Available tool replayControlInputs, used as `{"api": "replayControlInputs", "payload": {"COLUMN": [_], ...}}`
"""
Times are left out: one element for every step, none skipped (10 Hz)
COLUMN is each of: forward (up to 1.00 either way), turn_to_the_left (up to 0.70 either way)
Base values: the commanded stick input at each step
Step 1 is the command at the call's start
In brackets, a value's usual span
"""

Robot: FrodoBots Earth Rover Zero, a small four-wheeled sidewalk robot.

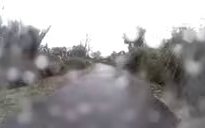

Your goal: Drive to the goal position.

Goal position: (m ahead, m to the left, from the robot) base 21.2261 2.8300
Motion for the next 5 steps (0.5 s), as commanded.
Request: {"api": "replayControlInputs", "payload": {"forward": [1.0,1.0,1.0,1.0,1.0], "turn_to_the_left": [0.0,0.0,0.0,0.0,0.0]}}
